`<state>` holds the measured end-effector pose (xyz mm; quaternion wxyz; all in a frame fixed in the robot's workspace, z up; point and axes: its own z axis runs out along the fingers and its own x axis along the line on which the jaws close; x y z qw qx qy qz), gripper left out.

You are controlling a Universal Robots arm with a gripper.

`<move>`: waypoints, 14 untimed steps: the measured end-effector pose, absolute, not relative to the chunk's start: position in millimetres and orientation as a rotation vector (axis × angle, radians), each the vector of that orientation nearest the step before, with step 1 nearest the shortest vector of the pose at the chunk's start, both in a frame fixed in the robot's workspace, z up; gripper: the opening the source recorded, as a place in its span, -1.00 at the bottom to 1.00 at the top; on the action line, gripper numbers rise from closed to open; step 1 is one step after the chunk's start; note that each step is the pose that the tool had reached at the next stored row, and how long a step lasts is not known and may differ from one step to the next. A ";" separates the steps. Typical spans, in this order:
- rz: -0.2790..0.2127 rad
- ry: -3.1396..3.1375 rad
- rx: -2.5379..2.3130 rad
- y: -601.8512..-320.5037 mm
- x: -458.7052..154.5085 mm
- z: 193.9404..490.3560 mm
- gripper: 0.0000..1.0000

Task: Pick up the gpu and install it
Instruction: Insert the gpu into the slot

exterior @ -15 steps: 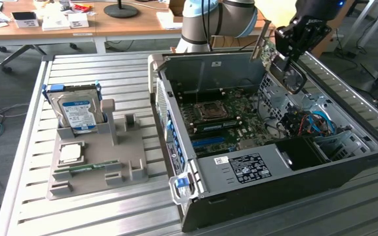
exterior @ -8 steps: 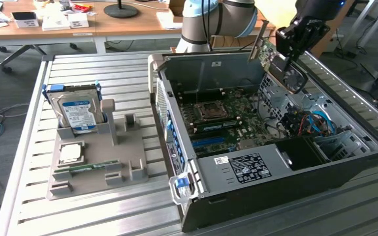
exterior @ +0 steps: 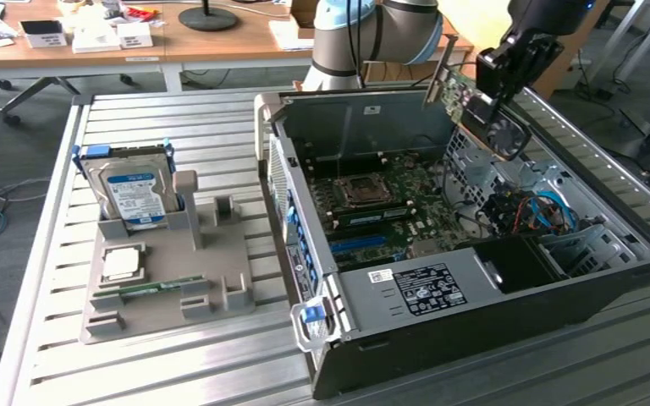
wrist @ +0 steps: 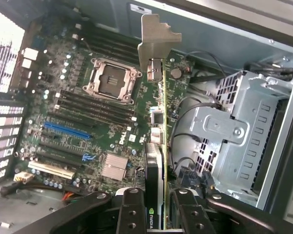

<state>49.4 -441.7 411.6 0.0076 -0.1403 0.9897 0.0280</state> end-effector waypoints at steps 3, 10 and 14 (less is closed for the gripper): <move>0.088 3.088 -0.485 -441.7 49.4 411.6 -0.46; 0.089 3.071 -0.592 -441.7 49.4 411.6 -0.46; 0.089 3.060 -0.656 -441.7 49.4 411.6 -0.46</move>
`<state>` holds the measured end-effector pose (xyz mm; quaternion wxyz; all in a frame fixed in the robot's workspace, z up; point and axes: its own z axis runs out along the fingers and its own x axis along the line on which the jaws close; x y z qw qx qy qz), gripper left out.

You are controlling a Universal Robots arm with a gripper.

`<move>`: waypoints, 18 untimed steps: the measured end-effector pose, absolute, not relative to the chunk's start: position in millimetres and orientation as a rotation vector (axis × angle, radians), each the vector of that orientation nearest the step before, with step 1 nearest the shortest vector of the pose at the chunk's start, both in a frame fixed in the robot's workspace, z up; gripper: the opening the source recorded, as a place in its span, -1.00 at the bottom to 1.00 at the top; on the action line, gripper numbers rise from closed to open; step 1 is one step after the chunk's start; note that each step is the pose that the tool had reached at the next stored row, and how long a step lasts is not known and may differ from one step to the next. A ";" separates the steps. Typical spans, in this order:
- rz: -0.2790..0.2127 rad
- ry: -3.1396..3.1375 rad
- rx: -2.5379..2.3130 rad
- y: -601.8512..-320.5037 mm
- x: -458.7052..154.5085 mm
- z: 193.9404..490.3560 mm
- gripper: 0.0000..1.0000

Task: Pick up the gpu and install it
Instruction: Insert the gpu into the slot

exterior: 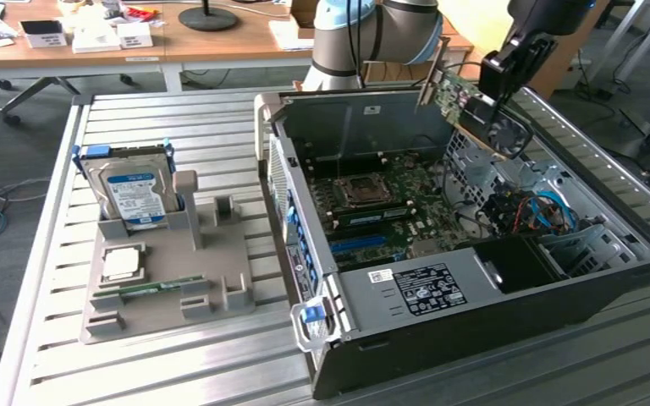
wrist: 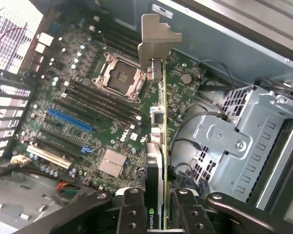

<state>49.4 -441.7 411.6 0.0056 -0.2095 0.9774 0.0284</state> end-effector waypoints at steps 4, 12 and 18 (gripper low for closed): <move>0.089 3.047 -0.716 -441.7 49.4 411.6 -0.46; 0.090 3.019 -0.834 -441.7 49.4 411.6 -0.46; 0.090 2.997 -0.916 -441.7 49.4 411.6 -0.46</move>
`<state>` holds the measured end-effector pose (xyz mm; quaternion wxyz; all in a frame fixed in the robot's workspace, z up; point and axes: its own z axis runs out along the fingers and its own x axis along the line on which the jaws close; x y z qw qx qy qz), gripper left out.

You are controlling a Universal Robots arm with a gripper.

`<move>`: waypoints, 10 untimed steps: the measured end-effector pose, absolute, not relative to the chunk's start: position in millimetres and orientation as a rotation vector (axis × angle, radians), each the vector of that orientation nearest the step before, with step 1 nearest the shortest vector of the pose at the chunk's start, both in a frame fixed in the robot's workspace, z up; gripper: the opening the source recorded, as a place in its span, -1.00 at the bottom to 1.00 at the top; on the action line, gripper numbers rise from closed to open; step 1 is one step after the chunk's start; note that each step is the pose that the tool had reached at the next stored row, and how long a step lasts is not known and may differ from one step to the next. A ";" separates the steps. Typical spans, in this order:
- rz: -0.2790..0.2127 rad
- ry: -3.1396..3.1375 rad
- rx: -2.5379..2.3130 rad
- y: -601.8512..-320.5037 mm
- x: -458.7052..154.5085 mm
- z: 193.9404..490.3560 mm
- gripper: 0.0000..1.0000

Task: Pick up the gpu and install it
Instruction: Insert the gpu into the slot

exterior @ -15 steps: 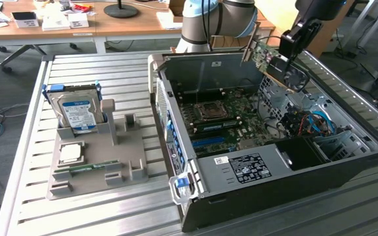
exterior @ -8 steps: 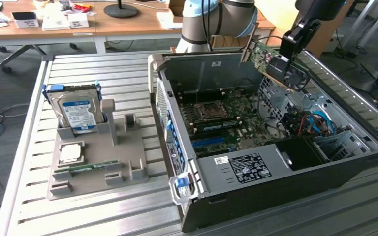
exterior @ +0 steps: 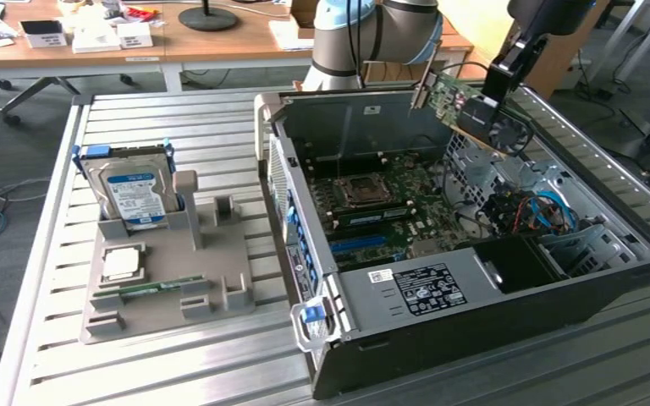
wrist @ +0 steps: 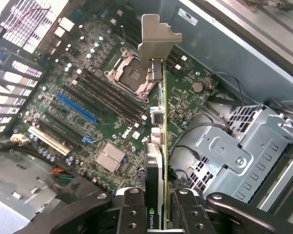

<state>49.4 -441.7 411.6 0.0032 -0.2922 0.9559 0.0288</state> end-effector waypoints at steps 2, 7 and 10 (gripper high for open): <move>0.091 2.989 -0.943 -441.7 49.4 411.6 -0.46; 0.091 2.969 -1.008 -441.8 49.4 411.6 -0.46; 0.091 2.958 -1.042 -441.7 49.4 411.6 -0.46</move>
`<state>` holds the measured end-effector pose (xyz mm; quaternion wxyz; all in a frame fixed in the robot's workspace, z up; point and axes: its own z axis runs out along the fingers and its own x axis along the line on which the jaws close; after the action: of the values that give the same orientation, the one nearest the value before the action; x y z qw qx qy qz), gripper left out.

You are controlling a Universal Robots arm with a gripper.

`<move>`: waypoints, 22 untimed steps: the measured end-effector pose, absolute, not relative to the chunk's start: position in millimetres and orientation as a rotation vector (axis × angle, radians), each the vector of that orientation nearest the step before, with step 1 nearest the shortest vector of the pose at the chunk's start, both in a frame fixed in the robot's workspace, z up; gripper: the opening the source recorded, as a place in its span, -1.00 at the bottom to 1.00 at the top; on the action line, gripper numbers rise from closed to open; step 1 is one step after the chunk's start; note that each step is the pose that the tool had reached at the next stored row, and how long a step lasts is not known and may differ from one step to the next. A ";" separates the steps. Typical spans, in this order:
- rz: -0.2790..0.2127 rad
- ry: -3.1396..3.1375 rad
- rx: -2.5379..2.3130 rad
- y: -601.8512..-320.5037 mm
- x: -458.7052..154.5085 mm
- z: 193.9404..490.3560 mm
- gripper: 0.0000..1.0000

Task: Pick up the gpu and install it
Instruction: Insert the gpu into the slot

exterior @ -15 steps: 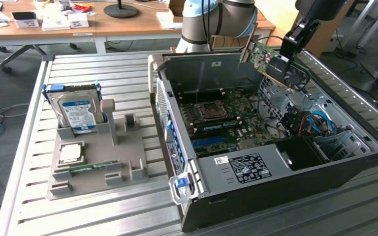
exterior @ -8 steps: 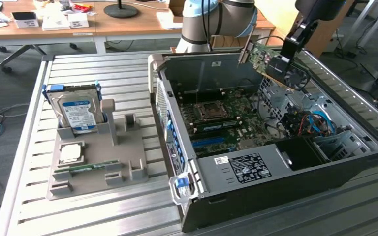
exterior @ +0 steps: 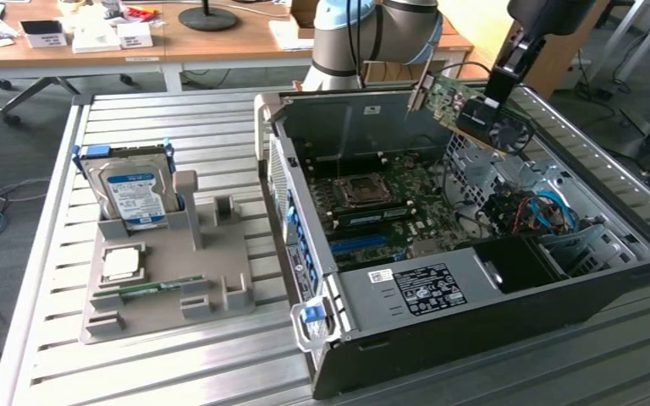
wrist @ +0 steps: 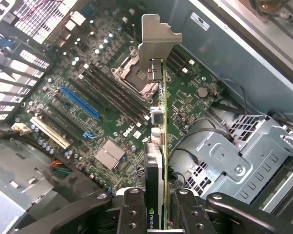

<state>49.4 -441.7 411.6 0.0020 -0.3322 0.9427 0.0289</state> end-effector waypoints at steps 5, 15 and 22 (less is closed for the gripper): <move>0.091 2.944 -1.085 -441.7 49.4 411.6 -0.46; 0.091 2.943 -1.085 -441.7 49.4 411.6 -0.46; 0.091 2.933 -1.116 -441.7 49.4 411.5 -0.46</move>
<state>49.4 -441.7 411.5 0.0013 -0.3556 0.9342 0.0290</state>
